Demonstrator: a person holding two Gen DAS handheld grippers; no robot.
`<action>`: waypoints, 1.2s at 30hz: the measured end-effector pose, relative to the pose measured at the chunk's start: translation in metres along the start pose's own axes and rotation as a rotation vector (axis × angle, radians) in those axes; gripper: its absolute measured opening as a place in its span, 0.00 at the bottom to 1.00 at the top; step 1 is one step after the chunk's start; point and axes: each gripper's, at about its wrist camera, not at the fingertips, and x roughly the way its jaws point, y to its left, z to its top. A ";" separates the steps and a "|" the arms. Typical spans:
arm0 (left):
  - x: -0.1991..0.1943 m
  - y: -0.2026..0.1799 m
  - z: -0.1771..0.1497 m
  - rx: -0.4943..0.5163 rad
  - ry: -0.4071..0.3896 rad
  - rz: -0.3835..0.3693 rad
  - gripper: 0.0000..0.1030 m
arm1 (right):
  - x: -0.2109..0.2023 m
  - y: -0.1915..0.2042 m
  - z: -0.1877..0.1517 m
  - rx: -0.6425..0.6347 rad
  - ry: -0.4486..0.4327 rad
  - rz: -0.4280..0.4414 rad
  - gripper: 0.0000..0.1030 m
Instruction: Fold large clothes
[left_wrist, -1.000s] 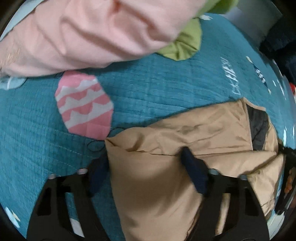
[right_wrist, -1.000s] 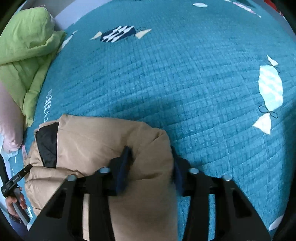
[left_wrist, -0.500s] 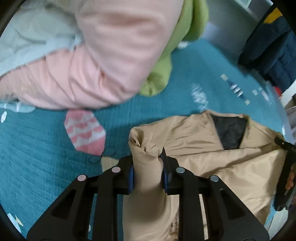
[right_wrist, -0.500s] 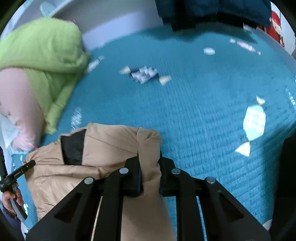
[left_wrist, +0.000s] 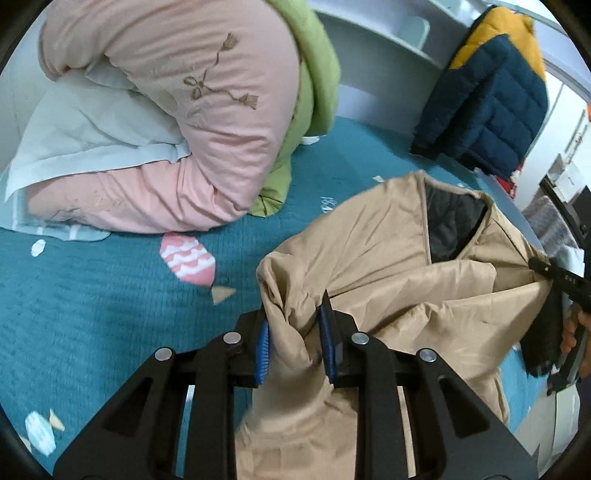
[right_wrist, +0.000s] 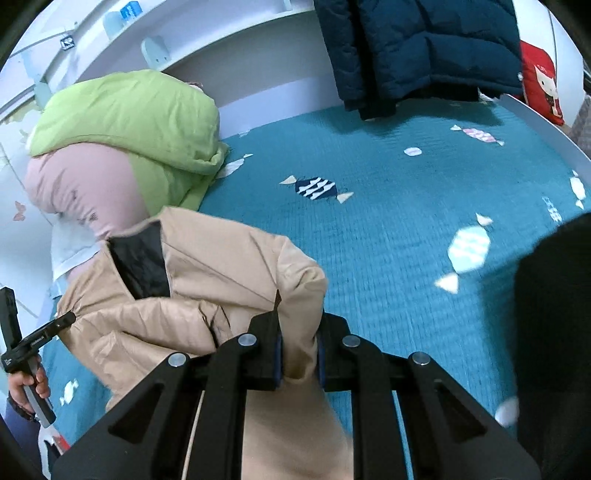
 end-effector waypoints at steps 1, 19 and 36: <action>-0.013 -0.003 -0.009 0.007 -0.007 -0.006 0.22 | -0.008 0.000 -0.006 0.004 0.001 0.003 0.12; -0.093 0.002 -0.223 -0.063 0.108 0.002 0.22 | -0.110 -0.002 -0.197 -0.076 0.121 -0.038 0.12; -0.142 0.010 -0.283 -0.100 0.140 0.094 0.41 | -0.143 -0.042 -0.273 0.099 0.195 -0.149 0.29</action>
